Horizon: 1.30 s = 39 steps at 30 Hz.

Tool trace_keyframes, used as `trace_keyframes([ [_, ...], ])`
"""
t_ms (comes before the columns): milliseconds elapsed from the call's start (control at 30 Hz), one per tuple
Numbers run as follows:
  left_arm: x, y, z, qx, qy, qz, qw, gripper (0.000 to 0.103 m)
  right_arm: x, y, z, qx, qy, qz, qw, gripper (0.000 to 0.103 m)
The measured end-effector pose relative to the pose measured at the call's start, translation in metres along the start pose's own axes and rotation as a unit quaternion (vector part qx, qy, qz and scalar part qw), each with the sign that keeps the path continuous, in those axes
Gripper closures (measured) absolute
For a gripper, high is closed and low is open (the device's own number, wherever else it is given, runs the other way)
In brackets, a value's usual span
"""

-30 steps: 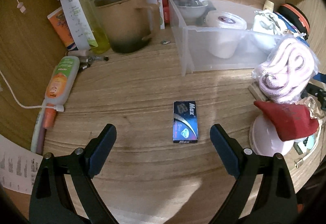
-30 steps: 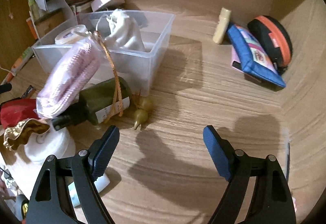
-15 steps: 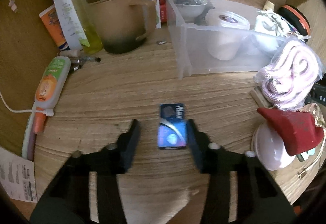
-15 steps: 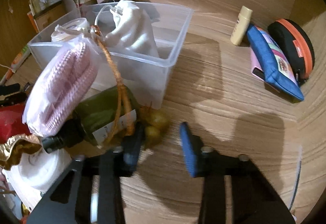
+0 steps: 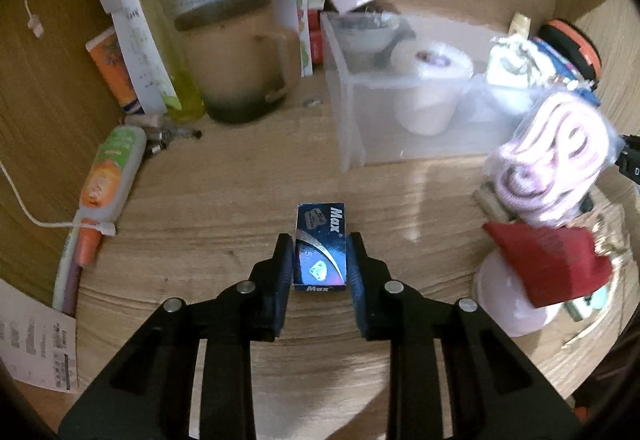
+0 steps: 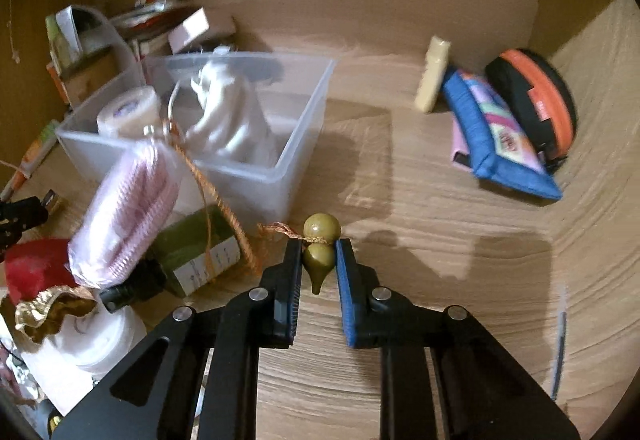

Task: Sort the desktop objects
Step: 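Lift the blue card and olive bead and carry them over the clear box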

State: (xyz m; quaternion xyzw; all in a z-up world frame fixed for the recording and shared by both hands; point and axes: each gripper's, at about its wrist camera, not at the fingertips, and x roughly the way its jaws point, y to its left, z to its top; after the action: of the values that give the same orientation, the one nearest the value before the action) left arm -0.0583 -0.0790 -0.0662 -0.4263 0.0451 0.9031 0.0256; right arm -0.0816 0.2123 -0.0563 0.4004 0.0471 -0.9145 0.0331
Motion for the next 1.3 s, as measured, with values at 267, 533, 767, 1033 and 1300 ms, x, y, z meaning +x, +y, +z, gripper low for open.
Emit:
trace_keyframes([
  [267, -0.026, -0.008, 0.014, -0.003, -0.039, -0.017, 0.9991, 0.076, -0.025, -0.003, 0.018, 0.005, -0.044, -0.012, 0.999, 0.088],
  [533, -0.044, -0.015, 0.037, -0.002, -0.075, -0.034, 0.9966, 0.076, -0.052, -0.003, 0.035, 0.014, -0.091, -0.005, 0.996, 0.088],
  [767, -0.051, -0.02, 0.061, -0.001, -0.095, -0.044, 0.9944, 0.076, -0.067, 0.004, 0.061, 0.008, -0.125, 0.002, 0.992, 0.088],
  [1033, -0.04, -0.023, 0.08, -0.004, -0.097, -0.049, 0.994, 0.076, -0.062, 0.015, 0.088, 0.001, -0.144, 0.017, 0.989, 0.088],
  [1300, -0.01, -0.026, 0.088, -0.003, -0.072, -0.057, 0.9958, 0.076, -0.015, 0.023, 0.083, -0.005, -0.088, 0.04, 0.995, 0.088],
])
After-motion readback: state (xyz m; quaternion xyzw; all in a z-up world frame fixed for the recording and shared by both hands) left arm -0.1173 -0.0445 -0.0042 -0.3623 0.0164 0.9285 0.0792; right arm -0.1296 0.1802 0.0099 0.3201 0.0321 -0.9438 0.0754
